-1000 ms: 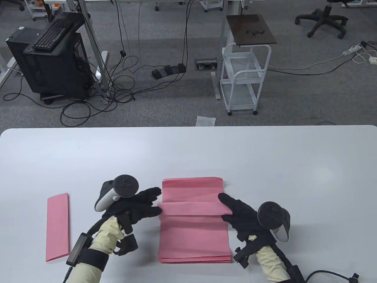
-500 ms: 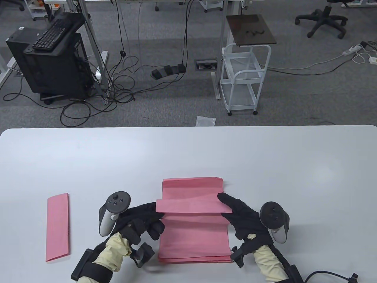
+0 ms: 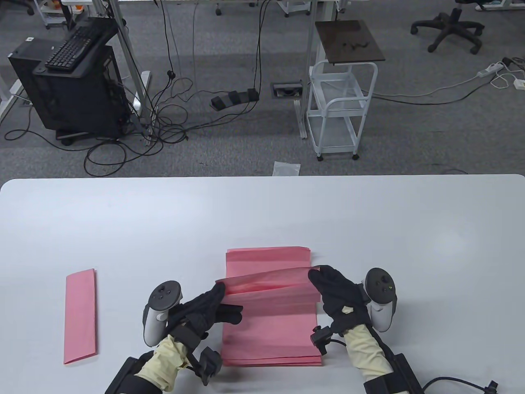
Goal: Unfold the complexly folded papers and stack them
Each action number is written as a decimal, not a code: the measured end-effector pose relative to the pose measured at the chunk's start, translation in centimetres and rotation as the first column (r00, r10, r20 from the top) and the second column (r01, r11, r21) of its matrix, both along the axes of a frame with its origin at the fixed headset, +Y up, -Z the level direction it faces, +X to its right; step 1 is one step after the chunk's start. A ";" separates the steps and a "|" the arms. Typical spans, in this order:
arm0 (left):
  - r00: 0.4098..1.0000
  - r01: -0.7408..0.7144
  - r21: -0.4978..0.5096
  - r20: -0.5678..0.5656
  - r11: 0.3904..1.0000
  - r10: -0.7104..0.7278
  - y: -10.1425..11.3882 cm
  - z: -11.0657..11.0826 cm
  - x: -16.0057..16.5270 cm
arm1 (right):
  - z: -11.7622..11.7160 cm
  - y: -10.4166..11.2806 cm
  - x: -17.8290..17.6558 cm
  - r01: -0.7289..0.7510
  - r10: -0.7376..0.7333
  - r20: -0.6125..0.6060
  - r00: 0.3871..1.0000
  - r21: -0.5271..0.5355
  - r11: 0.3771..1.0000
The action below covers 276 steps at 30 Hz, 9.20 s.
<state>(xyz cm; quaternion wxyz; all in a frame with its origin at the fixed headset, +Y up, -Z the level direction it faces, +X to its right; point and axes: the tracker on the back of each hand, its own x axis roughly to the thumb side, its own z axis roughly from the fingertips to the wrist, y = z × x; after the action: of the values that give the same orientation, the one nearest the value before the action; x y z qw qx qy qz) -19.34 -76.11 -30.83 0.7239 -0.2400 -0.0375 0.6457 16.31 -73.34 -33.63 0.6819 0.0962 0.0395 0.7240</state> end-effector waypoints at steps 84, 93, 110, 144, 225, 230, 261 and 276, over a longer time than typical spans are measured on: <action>0.767 0.408 0.589 0.193 0.697 -0.612 -0.4 2.9 1.5 | -6.8 0.2 0.2 -0.271 0.323 0.150 0.934 -0.292 0.917; 0.731 0.429 0.533 0.269 0.729 -0.627 -1.1 2.8 2.1 | -6.9 -0.9 -0.2 -0.295 0.346 0.136 0.929 -0.297 0.908; 0.305 0.715 0.458 0.475 0.528 -0.825 -5.5 2.5 4.3 | -3.8 -0.3 -2.7 -0.615 0.619 0.053 0.784 -0.068 0.785; 0.267 0.740 0.447 0.491 0.503 -0.829 -5.5 2.8 4.4 | 4.0 -5.9 -8.6 -0.864 0.820 -0.540 0.189 0.306 0.401; 0.305 0.743 0.481 0.376 0.465 -0.875 -2.3 2.7 7.2 | 5.1 -7.2 -0.8 -0.906 0.802 -0.541 0.251 0.159 0.391; 0.255 0.661 0.567 0.446 0.491 -0.858 -3.1 3.5 12.5 | 5.1 -7.2 -0.8 -0.904 0.799 -0.542 0.260 0.154 0.398; 0.059 0.628 0.676 0.453 0.386 -0.889 -3.3 0.1 12.2 | 5.1 -7.3 -0.6 -0.903 0.781 -0.567 0.263 0.141 0.406; 0.321 0.839 0.338 0.326 0.426 -0.890 -4.0 -5.5 4.2 | 5.1 -7.3 -0.6 -0.904 0.780 -0.570 0.260 0.141 0.404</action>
<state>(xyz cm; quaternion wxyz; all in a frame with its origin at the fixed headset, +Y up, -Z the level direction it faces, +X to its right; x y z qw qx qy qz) -15.15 -80.14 -36.29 0.9351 -0.3283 -0.1076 0.0791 15.74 -80.62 -28.53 0.1476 0.1906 0.3576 0.9022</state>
